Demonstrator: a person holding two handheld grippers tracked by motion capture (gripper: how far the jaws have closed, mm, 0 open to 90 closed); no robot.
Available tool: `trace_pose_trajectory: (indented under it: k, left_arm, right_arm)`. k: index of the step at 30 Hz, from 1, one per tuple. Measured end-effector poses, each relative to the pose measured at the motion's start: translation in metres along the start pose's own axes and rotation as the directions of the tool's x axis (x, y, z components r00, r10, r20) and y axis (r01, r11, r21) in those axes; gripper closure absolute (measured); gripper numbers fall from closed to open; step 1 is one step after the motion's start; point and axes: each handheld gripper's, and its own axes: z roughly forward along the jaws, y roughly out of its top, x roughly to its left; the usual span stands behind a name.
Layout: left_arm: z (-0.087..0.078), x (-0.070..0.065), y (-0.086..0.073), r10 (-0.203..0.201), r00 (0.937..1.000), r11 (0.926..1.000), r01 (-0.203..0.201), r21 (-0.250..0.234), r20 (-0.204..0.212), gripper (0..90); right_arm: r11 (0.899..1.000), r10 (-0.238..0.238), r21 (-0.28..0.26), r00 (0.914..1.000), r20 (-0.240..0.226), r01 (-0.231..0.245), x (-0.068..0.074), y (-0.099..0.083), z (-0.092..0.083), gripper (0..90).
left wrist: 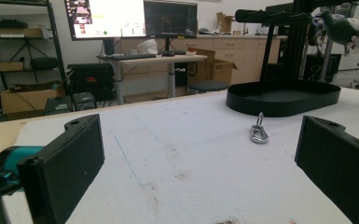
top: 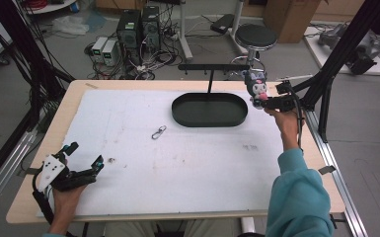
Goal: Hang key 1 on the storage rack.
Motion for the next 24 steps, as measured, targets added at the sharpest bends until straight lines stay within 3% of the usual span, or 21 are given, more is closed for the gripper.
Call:
trace_pose_trajectory:
  k: [12, 24]
  left_arm:
    - [0.0, 0.0, 0.0, 0.0, 1.0, 1.0, 0.0, 0.001, 0.001, 1.7]
    - [0.0, 0.0, 0.0, 0.0, 1.0, 1.0, 0.0, 0.0, 0.001, 1.7]
  right_arm:
    - [0.998, -0.043, 0.056, 0.9986, 0.031, 0.041, 0.006, 0.001, 0.018, 52.4]
    - [0.998, -0.048, 0.053, 0.9982, 0.037, 0.046, 0.011, 0.003, 0.038, 52.3]
